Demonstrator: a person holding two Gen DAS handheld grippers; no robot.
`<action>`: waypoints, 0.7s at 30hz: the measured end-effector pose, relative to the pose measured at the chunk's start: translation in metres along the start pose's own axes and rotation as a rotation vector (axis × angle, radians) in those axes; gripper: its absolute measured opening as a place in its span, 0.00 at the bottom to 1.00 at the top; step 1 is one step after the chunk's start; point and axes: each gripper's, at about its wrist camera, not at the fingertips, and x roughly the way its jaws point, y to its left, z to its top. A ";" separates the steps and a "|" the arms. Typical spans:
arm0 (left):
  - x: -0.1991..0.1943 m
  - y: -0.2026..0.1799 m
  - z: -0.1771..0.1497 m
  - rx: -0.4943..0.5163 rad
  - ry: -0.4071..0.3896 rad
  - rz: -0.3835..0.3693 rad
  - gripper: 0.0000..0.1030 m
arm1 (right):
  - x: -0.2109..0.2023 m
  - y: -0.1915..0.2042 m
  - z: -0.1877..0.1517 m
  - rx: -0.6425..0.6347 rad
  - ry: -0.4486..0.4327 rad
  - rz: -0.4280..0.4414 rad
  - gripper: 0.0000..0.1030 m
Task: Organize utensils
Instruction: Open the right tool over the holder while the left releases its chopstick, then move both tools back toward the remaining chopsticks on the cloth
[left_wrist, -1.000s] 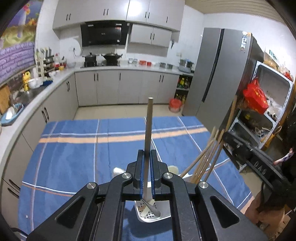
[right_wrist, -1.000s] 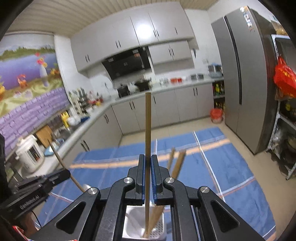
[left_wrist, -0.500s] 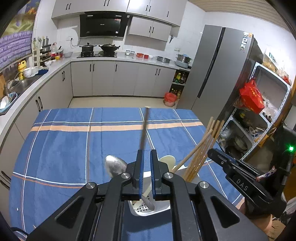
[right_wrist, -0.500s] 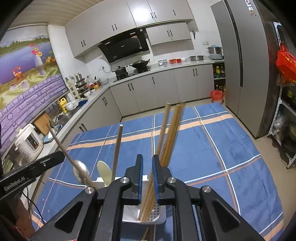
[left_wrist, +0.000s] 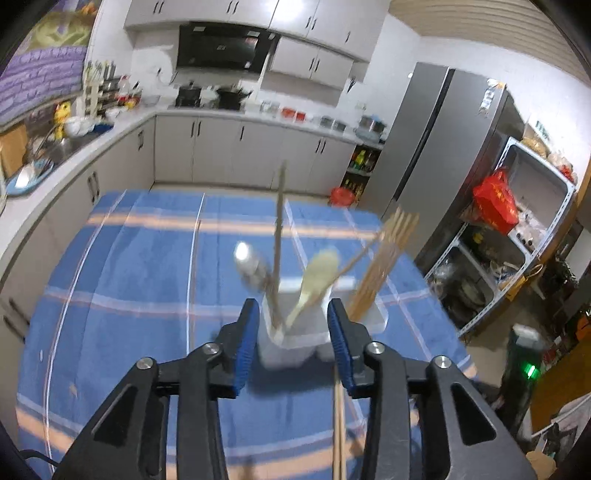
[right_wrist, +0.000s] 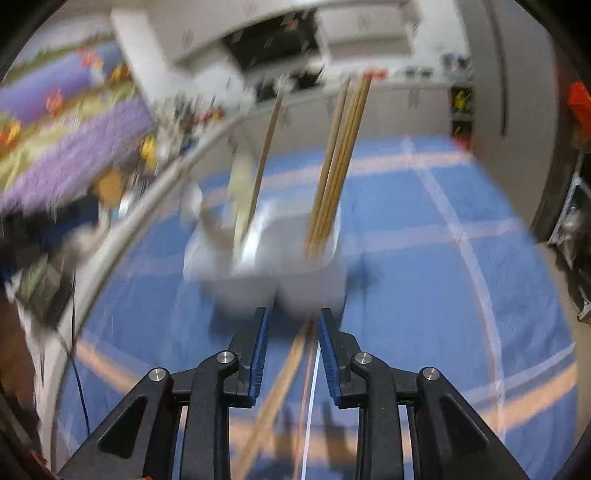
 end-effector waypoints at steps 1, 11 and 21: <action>0.002 0.004 -0.016 -0.011 0.037 0.010 0.36 | 0.006 0.003 -0.015 -0.012 0.043 0.010 0.28; 0.004 0.042 -0.118 -0.187 0.224 0.066 0.36 | 0.010 0.043 -0.103 -0.121 0.200 0.058 0.28; -0.008 0.029 -0.147 -0.162 0.214 0.098 0.36 | 0.002 0.094 -0.134 -0.366 0.181 -0.125 0.28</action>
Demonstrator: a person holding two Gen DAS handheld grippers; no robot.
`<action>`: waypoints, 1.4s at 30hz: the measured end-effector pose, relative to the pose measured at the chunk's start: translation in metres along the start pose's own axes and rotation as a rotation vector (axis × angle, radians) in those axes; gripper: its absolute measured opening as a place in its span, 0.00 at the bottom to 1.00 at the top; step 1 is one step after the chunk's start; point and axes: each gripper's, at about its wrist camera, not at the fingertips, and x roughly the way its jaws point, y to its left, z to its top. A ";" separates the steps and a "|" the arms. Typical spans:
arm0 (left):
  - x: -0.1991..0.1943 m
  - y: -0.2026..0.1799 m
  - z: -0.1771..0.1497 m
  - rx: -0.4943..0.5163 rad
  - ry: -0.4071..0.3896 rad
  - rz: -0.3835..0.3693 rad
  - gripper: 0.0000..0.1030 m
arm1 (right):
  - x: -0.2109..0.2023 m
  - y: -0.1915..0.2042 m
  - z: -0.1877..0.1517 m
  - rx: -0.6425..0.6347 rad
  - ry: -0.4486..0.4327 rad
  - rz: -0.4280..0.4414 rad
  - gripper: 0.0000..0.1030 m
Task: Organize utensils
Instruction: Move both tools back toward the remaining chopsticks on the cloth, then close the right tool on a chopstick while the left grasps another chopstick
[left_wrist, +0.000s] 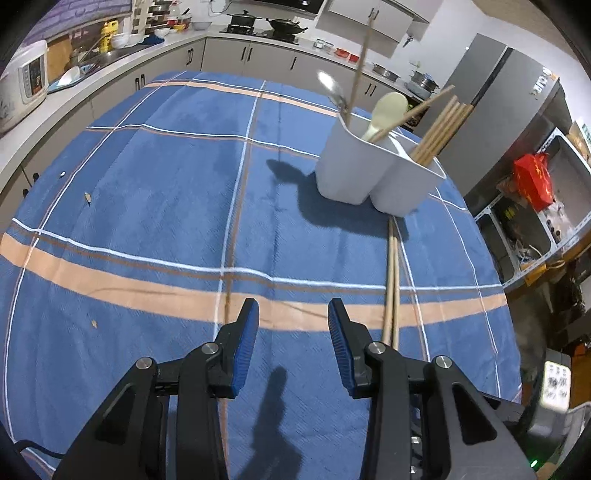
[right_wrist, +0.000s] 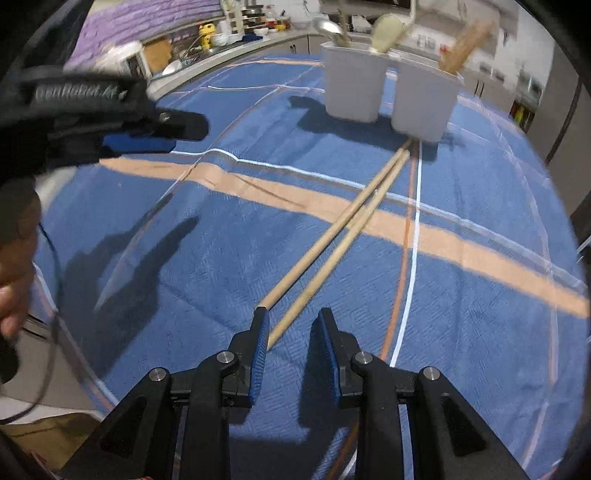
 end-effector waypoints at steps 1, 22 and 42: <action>-0.001 -0.003 -0.002 0.007 -0.002 -0.001 0.36 | 0.000 0.003 0.001 -0.012 -0.003 -0.017 0.28; 0.076 -0.085 -0.029 0.313 0.130 0.067 0.29 | -0.030 -0.105 -0.052 0.308 0.060 -0.139 0.06; 0.028 -0.044 -0.055 0.110 0.226 -0.052 0.09 | -0.040 -0.117 -0.068 0.344 0.109 0.010 0.21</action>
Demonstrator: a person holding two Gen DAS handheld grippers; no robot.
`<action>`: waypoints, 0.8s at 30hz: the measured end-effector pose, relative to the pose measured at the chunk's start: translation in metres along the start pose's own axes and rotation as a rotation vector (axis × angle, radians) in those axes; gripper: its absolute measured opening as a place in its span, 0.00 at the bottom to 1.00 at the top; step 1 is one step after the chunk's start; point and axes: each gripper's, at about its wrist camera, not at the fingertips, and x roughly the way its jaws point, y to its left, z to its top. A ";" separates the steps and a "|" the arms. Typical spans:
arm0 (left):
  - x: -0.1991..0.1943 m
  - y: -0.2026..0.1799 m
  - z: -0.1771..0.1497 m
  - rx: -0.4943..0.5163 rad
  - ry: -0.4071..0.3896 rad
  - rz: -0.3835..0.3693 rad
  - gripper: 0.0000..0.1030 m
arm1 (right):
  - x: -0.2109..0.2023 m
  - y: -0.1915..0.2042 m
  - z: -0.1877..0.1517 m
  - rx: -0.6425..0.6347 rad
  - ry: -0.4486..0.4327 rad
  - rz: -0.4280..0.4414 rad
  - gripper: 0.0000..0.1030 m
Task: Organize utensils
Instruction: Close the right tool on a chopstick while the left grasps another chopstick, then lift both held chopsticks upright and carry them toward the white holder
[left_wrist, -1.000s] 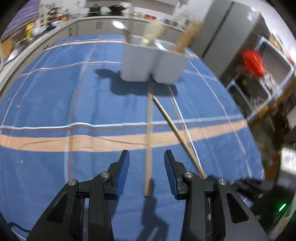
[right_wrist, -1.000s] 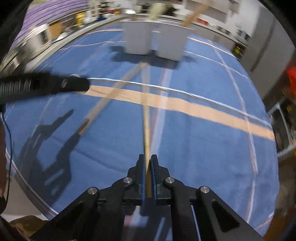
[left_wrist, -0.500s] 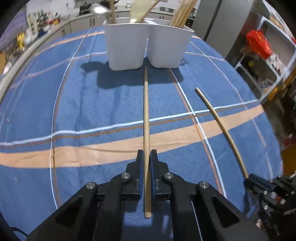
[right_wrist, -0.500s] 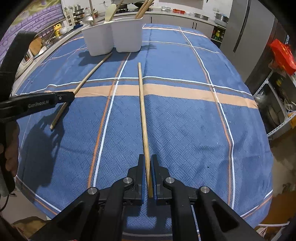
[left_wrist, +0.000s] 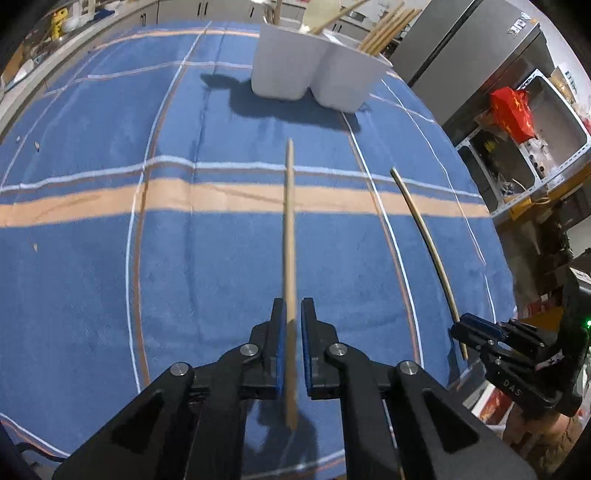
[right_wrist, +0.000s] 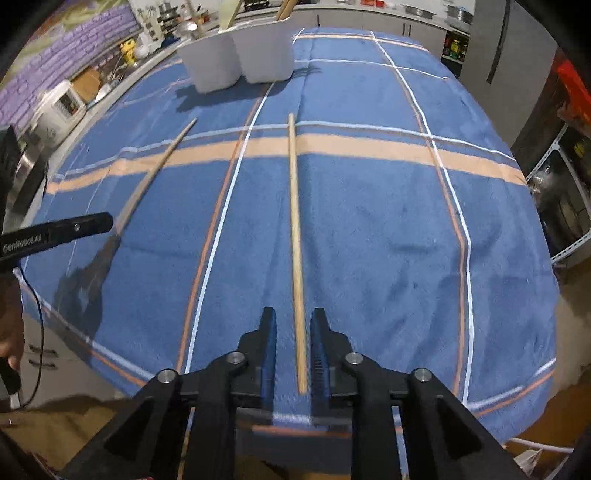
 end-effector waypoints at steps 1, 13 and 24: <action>0.001 0.000 0.004 0.004 -0.004 0.009 0.10 | 0.003 -0.001 0.006 0.007 -0.006 0.006 0.21; 0.037 -0.017 0.040 0.098 0.034 0.059 0.11 | 0.034 0.014 0.078 -0.071 0.022 -0.021 0.17; 0.038 -0.017 0.041 0.087 0.014 0.053 0.11 | 0.052 0.034 0.110 -0.127 0.066 -0.085 0.18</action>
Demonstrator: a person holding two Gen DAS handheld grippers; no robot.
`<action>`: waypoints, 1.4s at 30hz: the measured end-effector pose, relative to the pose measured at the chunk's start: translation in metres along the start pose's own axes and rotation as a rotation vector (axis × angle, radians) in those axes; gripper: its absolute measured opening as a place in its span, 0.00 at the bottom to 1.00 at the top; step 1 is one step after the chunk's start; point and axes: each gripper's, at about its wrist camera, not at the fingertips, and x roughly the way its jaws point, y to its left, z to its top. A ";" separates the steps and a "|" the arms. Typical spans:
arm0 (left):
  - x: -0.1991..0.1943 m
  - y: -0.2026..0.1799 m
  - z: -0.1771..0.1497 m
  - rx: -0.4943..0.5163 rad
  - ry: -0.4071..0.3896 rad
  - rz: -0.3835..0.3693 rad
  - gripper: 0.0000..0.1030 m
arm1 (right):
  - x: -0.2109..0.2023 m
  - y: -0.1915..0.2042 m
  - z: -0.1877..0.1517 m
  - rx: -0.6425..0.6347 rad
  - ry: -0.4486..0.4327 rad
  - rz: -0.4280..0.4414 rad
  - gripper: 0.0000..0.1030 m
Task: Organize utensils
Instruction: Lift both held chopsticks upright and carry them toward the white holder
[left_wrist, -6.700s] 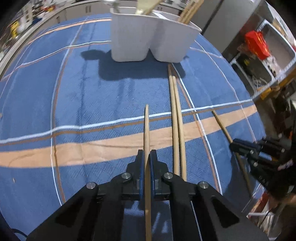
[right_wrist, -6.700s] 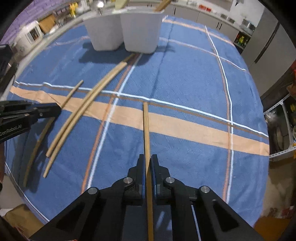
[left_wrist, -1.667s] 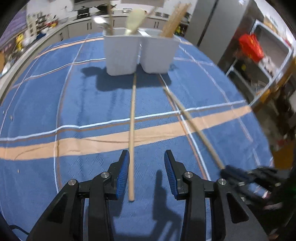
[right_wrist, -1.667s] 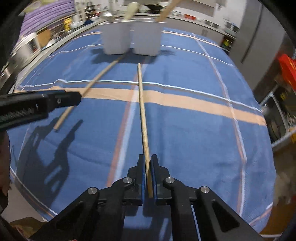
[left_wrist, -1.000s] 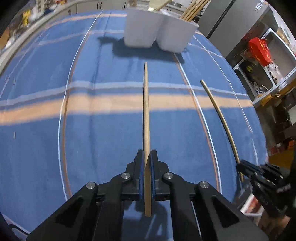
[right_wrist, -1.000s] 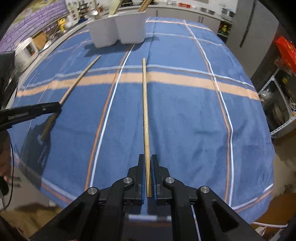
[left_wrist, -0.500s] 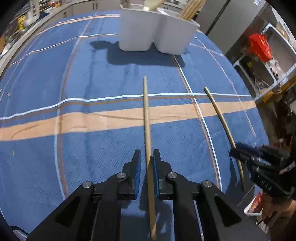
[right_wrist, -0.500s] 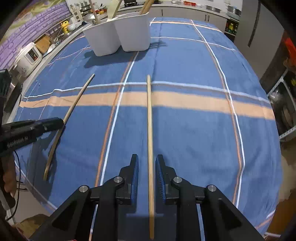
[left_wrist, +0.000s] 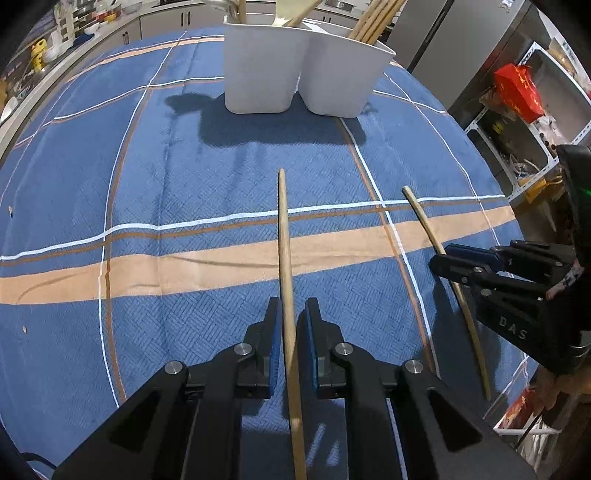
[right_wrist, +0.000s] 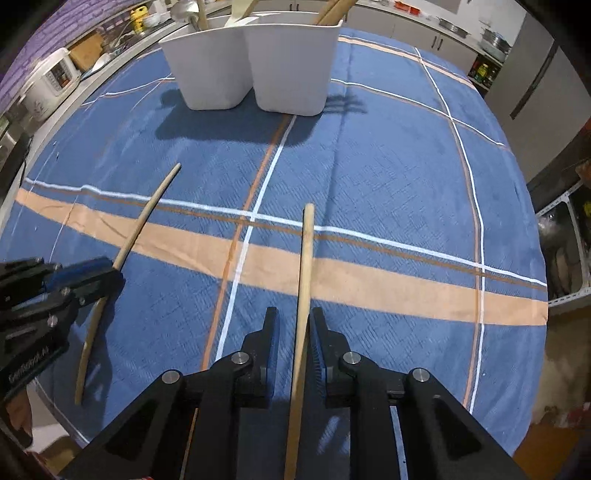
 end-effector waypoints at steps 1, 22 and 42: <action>0.000 0.000 -0.001 -0.004 -0.005 -0.004 0.11 | 0.000 0.001 -0.001 0.010 -0.011 -0.003 0.17; -0.093 0.006 -0.032 -0.027 -0.231 -0.015 0.06 | -0.082 -0.009 -0.054 0.256 -0.361 0.172 0.07; -0.159 -0.016 -0.066 0.023 -0.410 0.011 0.05 | -0.142 0.006 -0.088 0.213 -0.509 0.169 0.07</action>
